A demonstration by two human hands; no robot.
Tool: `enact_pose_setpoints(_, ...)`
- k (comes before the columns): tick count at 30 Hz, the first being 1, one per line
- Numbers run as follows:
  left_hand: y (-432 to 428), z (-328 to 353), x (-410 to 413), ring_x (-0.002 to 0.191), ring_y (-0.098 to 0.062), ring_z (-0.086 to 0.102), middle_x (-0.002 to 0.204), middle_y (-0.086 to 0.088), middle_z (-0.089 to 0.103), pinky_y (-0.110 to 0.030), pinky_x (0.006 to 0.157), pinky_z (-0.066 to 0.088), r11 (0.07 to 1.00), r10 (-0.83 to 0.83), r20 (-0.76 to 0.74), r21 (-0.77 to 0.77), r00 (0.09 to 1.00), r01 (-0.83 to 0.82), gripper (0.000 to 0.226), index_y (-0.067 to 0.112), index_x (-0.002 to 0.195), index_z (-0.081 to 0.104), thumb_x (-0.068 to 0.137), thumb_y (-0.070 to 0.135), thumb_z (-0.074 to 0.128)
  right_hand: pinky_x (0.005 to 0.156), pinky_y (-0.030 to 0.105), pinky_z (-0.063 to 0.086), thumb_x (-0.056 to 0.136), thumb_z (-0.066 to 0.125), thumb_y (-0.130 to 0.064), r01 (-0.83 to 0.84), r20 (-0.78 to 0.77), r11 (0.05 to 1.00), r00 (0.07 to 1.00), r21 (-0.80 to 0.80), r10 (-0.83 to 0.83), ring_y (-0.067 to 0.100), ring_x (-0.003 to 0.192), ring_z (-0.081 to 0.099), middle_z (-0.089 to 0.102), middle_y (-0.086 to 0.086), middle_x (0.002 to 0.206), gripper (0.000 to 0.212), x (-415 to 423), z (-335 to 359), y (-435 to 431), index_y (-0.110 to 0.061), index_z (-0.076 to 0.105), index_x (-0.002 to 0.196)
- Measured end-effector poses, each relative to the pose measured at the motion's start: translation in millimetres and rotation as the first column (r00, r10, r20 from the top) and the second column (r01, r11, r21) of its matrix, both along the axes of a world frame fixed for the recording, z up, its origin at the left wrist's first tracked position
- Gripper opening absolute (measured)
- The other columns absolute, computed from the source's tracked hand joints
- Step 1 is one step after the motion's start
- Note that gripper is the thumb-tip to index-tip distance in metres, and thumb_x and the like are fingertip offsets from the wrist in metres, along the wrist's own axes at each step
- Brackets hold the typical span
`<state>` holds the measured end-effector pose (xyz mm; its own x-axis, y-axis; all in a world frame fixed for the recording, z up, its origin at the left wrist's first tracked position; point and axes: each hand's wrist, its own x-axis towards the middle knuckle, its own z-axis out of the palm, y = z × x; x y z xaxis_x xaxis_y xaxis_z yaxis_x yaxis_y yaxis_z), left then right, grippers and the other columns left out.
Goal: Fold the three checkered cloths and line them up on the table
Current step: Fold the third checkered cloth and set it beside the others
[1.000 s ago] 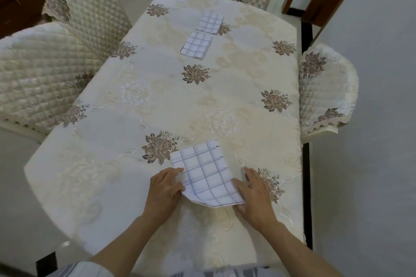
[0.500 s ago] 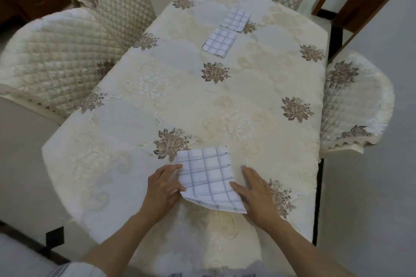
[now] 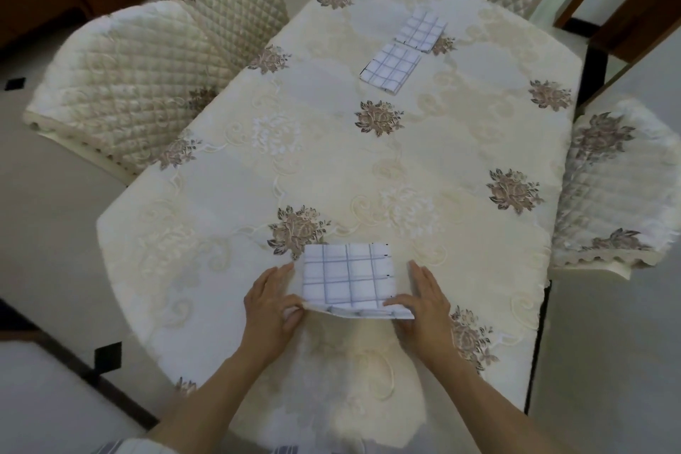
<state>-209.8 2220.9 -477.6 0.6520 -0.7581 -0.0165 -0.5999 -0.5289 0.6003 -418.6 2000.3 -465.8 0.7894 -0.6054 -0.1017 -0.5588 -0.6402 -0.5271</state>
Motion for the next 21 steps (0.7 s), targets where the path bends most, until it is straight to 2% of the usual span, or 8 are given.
enact_pose_setpoints(2,-2,-1,-2,0.132,-0.036,0.038,0.145,-0.003,0.049,-0.054,0.097,0.037,0.999,0.032,0.010,0.035,0.999,-0.032,0.013,0.039,0.085,0.065,0.080,0.047,0.056,0.102,0.058,0.036,0.077,0.071,-0.035,0.070,-0.012,0.998,0.997,0.000,-0.070,0.039,0.141,0.028,0.030,0.010,0.155,0.007,7,2,2,-0.029,0.070,0.080)
enact_pose_setpoints(5,-8,5,-5,0.138,-0.033,0.031,0.150,-0.002,0.043,-0.053,0.104,0.031,0.991,0.107,-0.050,0.087,0.993,-0.103,0.018,0.036,0.077,0.070,0.078,0.049,0.058,0.110,0.047,0.021,0.083,0.067,-0.036,0.159,-0.105,0.985,0.983,0.060,-0.152,0.027,0.148,0.010,0.017,0.007,0.160,0.029,19,11,3,-0.023,0.058,0.059)
enact_pose_setpoints(8,-15,12,-6,0.142,-0.026,0.022,0.153,0.002,0.038,-0.047,0.108,0.024,0.976,0.184,-0.097,0.134,0.978,-0.170,0.023,0.033,0.073,0.071,0.081,0.051,0.058,0.112,0.043,0.011,0.087,0.064,-0.031,0.173,-0.128,0.982,0.979,0.082,-0.161,0.021,0.149,-0.002,0.007,0.006,0.162,0.026,24,17,2,-0.023,0.056,0.064)
enact_pose_setpoints(10,-18,13,-6,0.142,-0.022,0.019,0.155,0.004,0.035,-0.045,0.110,0.021,0.972,0.205,-0.111,0.143,0.972,-0.188,0.019,0.031,0.072,0.071,0.086,0.043,0.065,0.113,0.042,0.009,0.088,0.064,-0.031,0.186,-0.124,0.978,0.977,0.088,-0.175,0.022,0.149,-0.002,0.007,0.006,0.162,0.024,27,19,3,-0.024,0.057,0.066)
enact_pose_setpoints(14,-24,18,-8,0.143,-0.021,0.018,0.155,0.007,0.033,-0.046,0.110,0.021,0.961,0.228,-0.097,0.185,0.969,-0.208,0.018,0.030,0.070,0.070,0.087,0.038,0.067,0.113,0.040,0.006,0.087,0.063,-0.033,0.243,-0.125,0.964,0.965,0.107,-0.229,0.020,0.148,-0.001,0.010,0.003,0.162,0.035,36,23,4,-0.032,0.043,0.057)
enact_pose_setpoints(19,-27,25,-6,0.141,-0.021,0.020,0.153,0.007,0.035,-0.046,0.106,0.023,0.955,0.238,-0.088,0.204,0.967,-0.216,0.022,0.028,0.066,0.069,0.087,0.036,0.067,0.112,0.038,0.006,0.086,0.063,-0.035,0.276,-0.143,0.957,0.954,0.085,-0.263,0.021,0.147,0.002,0.013,0.002,0.160,0.025,39,18,3,-0.023,0.057,0.065)
enact_pose_setpoints(21,-29,26,-6,0.141,-0.021,0.020,0.152,0.007,0.036,-0.046,0.105,0.024,0.951,0.235,-0.079,0.223,0.969,-0.213,0.023,0.027,0.065,0.069,0.086,0.035,0.067,0.112,0.039,0.007,0.086,0.063,-0.035,0.282,-0.146,0.957,0.952,0.068,-0.270,0.021,0.146,0.004,0.016,0.002,0.160,0.025,40,17,3,-0.023,0.057,0.065)
